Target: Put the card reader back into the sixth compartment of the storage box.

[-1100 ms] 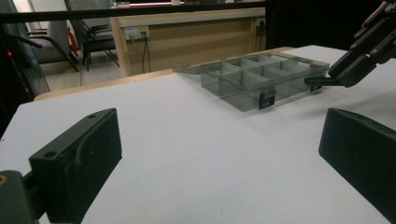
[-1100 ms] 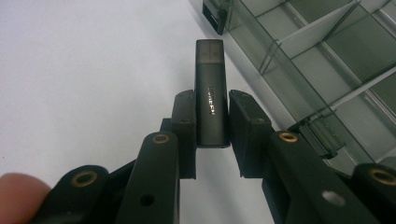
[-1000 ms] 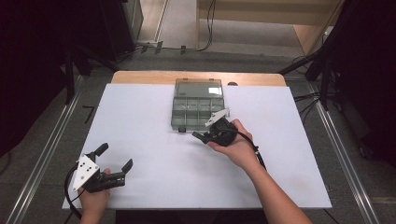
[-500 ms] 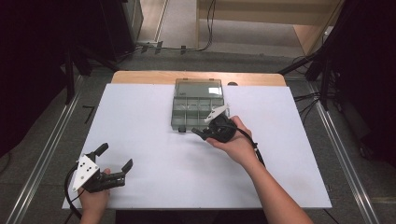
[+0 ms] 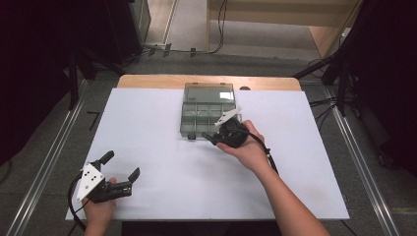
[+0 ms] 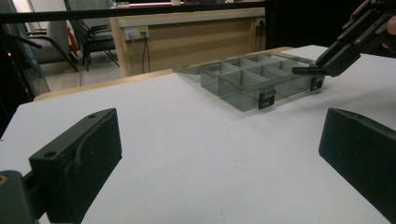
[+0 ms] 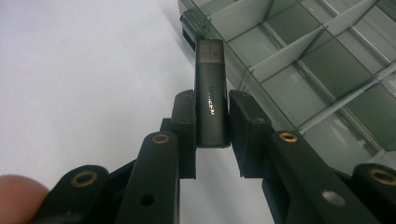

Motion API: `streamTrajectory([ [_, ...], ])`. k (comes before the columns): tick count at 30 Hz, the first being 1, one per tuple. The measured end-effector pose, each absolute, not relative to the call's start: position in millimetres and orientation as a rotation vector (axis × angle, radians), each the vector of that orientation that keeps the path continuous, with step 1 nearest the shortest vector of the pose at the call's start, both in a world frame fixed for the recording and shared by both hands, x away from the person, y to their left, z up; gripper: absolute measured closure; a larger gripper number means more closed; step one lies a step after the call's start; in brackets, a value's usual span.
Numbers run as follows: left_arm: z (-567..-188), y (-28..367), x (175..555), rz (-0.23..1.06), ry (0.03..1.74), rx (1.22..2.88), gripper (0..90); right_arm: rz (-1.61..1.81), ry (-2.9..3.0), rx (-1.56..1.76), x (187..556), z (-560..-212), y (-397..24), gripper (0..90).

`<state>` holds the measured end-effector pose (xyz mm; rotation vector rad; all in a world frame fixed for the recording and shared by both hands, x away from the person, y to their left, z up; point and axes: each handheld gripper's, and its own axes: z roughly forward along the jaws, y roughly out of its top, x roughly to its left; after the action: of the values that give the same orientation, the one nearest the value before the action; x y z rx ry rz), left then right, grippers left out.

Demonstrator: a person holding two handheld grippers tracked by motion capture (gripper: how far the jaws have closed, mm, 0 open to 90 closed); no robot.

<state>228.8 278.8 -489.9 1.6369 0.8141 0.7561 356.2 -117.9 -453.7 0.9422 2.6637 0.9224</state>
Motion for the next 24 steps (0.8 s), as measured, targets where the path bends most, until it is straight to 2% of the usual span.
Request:
streamTrajectory([
  [24,-489.9,278.8,228.7,0.755,0.813,1.637,0.0,0.931,2.619,0.999,365.8,-452.4,-115.0,70.6],
])
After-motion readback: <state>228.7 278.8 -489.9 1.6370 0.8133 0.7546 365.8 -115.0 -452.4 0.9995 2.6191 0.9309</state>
